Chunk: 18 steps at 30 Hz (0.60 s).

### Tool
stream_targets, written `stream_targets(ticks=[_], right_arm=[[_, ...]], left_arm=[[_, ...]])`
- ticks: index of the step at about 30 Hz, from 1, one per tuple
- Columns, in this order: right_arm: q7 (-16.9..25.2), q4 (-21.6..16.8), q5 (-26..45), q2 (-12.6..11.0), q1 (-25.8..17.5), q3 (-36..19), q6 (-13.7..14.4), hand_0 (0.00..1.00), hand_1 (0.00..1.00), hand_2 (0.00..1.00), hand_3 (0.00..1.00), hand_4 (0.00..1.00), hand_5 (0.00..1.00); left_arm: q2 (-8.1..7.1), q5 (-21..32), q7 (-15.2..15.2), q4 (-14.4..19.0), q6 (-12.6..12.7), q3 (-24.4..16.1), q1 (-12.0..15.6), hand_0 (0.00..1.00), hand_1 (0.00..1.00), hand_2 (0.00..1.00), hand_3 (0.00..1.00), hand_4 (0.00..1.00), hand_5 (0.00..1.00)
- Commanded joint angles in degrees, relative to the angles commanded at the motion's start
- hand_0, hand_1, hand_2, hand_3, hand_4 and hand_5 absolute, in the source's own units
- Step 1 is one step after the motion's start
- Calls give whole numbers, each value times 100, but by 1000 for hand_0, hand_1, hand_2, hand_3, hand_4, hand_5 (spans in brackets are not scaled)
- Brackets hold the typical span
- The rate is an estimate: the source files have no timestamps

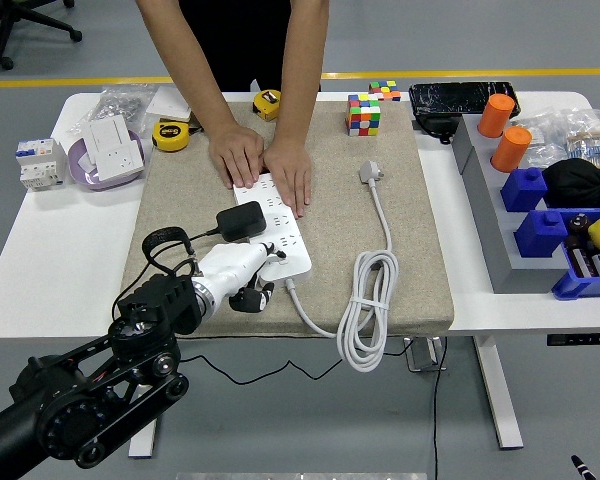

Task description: Pick up the plug,place it near the board,insert it into the board,press the button

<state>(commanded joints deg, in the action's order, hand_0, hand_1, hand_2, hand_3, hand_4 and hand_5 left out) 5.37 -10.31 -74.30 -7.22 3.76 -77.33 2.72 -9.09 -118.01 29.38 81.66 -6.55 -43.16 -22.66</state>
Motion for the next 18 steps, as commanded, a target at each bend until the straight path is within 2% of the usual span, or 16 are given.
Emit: stream_targets(ticks=[18], right_arm=[[0,0,-5,3,15,-18,0,961,837,759,782,998,998]], left_arm=[[-5,32,10,-53,-38,31,2,134,38,165,805,443,60]])
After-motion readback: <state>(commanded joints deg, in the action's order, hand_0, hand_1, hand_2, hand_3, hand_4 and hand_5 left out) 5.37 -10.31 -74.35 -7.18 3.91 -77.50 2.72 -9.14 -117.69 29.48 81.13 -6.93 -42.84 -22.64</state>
